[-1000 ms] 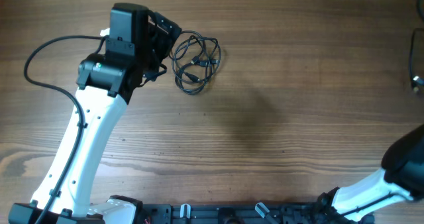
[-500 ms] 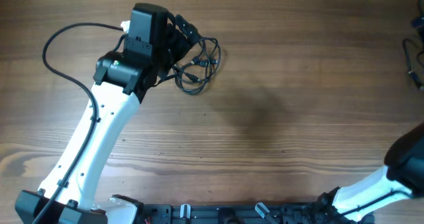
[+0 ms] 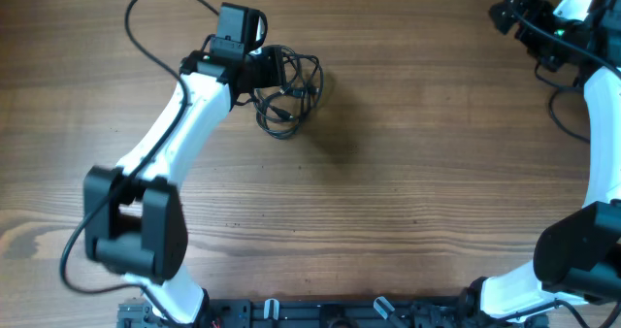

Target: Untangle cables

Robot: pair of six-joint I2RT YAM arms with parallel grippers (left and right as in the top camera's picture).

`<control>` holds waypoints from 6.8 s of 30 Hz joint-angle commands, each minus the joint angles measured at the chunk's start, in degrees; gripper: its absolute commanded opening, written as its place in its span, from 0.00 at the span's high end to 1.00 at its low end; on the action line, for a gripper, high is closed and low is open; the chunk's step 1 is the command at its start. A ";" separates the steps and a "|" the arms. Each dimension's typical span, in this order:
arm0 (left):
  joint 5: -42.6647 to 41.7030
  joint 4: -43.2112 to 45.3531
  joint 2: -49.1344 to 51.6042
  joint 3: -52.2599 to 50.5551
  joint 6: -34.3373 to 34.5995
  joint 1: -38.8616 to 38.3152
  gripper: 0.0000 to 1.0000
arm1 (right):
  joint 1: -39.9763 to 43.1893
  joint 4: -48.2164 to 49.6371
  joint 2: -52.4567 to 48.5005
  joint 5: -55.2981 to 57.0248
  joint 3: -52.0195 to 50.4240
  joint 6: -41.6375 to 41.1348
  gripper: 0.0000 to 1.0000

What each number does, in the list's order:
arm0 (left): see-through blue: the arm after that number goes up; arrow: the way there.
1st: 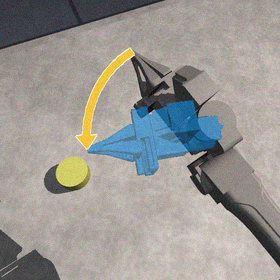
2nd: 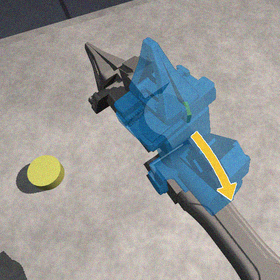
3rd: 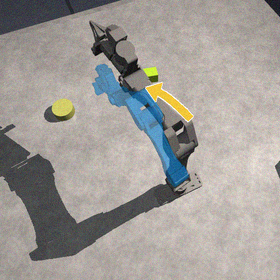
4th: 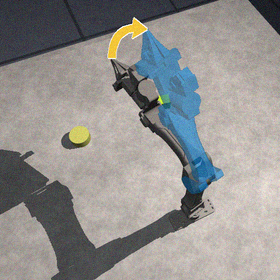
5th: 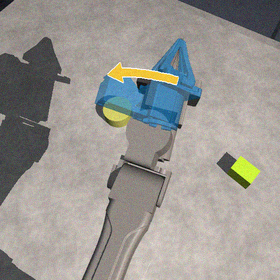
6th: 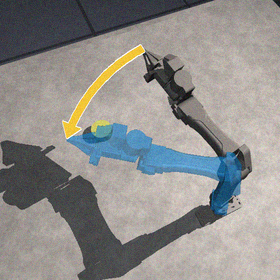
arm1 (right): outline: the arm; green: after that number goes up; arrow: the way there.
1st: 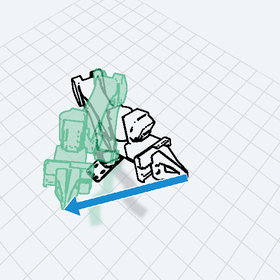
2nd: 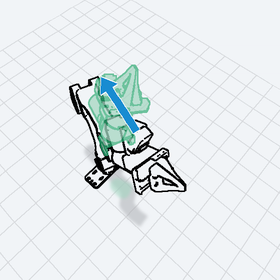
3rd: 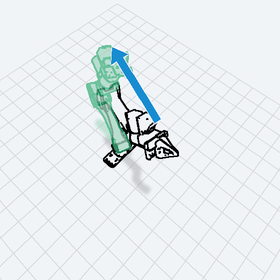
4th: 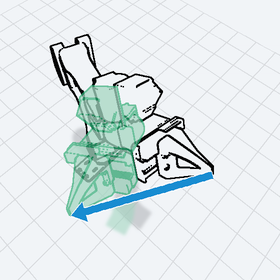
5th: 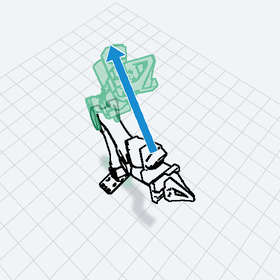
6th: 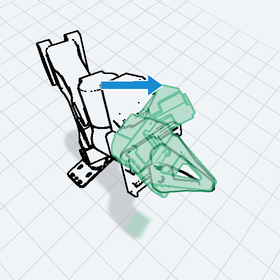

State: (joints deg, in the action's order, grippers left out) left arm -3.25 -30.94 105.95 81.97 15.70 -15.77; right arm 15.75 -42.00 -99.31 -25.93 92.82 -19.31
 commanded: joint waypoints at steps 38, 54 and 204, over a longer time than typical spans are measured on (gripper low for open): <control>-12.59 21.24 -27.21 6.34 37.40 7.06 0.96 | -28.63 9.53 0.31 -25.70 0.50 9.86 0.09; 17.66 23.43 -27.21 6.34 76.70 7.06 0.96 | -50.75 16.96 -7.54 -0.83 0.48 -7.02 0.18; 2.64 -14.93 -17.84 6.16 34.18 -1.66 0.00 | 18.75 29.68 -31.34 -2.60 13.97 -19.15 0.00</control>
State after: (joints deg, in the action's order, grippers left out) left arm -0.36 -46.46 86.15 87.70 51.24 -16.32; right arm 33.01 -10.31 -130.48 -11.81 105.97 -27.44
